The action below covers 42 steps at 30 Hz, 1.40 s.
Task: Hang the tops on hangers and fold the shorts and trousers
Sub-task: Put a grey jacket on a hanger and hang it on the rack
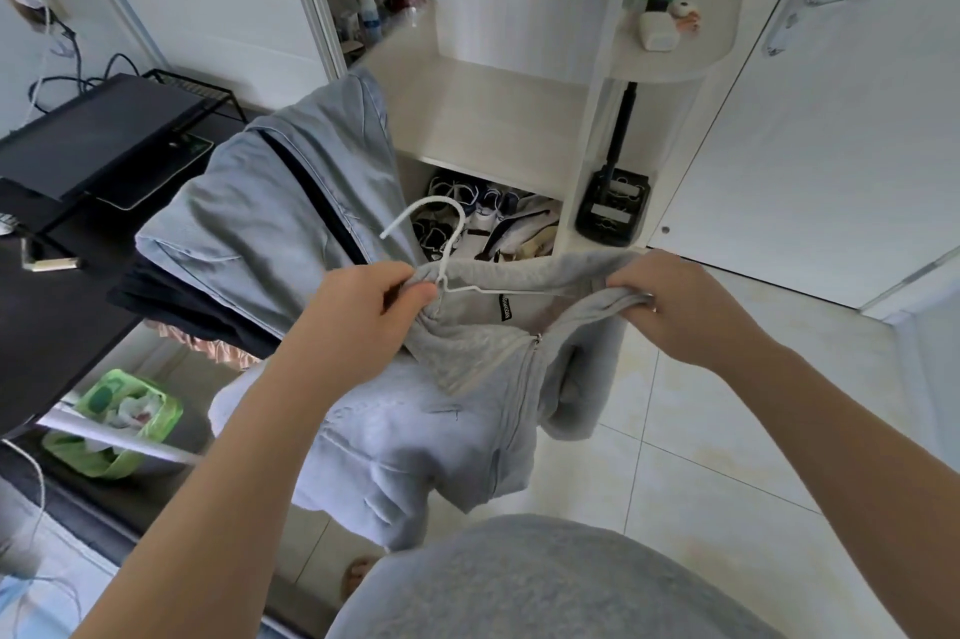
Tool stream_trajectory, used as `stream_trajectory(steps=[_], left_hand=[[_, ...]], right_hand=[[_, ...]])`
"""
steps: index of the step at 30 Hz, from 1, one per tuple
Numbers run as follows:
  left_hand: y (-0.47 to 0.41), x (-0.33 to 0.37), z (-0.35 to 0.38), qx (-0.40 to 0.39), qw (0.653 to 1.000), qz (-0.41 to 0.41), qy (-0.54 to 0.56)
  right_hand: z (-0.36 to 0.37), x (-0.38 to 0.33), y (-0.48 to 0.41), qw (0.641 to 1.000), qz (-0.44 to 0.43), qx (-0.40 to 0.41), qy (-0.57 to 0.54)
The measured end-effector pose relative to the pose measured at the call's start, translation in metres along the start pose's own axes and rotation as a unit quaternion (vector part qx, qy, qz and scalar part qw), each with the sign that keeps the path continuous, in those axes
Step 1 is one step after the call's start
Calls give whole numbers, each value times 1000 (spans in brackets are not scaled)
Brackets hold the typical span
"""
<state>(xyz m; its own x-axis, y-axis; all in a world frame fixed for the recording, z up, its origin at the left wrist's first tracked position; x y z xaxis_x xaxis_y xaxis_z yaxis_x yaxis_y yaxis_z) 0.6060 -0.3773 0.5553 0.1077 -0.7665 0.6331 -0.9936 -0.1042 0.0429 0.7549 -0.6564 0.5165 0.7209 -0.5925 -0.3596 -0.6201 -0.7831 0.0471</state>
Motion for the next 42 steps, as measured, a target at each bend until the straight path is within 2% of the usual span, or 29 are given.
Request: stream_trajectory(steps=[3,5,7,8,10,11,12,13,15,16,17,18,19,21,23,27,29,36,38,42], left_hand=[[-10,4,17,11,999,-6,-45],[-17,11,35,-1,997,-19,-71],[-23,18,44,26,998,-27,-53],[-26,18,42,57,998,-29,-21],[-29,17,30,105,993,-19,55],[-30,15,24,110,990,-4,91],[-29,16,20,107,986,15,124],[-27,18,18,102,982,32,154],[-22,22,17,100,972,55,206],[-20,23,17,106,966,64,227],[-19,24,15,113,961,73,240],[-19,26,13,119,958,81,246],[-19,27,9,122,958,92,245],[-20,31,1,114,960,113,228],[-22,37,-3,98,967,130,197],[-27,54,5,48,976,159,144],[-29,62,12,15,978,173,120],[-31,34,-5,-33,991,91,92],[-27,23,-10,-43,992,100,60],[-22,11,-9,-39,990,102,89]], right_hand=[[-21,-27,-2,997,-20,64,-21],[-35,-55,-3,988,-69,123,-55],[-45,-88,-1,979,-133,134,-73],[-45,-101,1,979,-162,99,-77],[-42,-115,6,974,-194,-49,-104],[-43,-115,10,964,-193,-129,-133],[-46,-114,13,951,-194,-170,-172],[-52,-109,14,945,-202,-148,-210],[-67,-93,14,954,-182,40,-236],[-71,-83,13,961,-137,134,-198],[-73,-75,10,971,-77,183,-131],[-72,-66,7,983,-12,171,-63],[-67,-56,3,992,42,120,-16],[-57,-45,1,997,70,35,-1],[-52,-48,2,998,46,32,-25],[-37,-77,-5,999,-35,34,4],[-34,-89,-12,996,-63,41,-49],[-39,-73,-12,975,-55,82,-197],[-40,-65,-14,971,-51,83,-217],[-39,-55,-20,967,-51,72,-240]])
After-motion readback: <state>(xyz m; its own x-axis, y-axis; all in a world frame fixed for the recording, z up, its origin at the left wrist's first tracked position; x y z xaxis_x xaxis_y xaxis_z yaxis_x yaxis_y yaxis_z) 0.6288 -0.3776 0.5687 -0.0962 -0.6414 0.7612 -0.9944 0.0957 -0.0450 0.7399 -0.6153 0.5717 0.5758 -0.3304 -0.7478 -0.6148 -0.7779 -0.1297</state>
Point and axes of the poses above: each hand's wrist, its own y-axis away from the middle knuckle, its own z-axis out of the palm, x = y × z, the point moved 2 cm from there along -y, towards the middle knuckle, and after that the axes turned 11 degrees about -x, right-handed, at the moved point
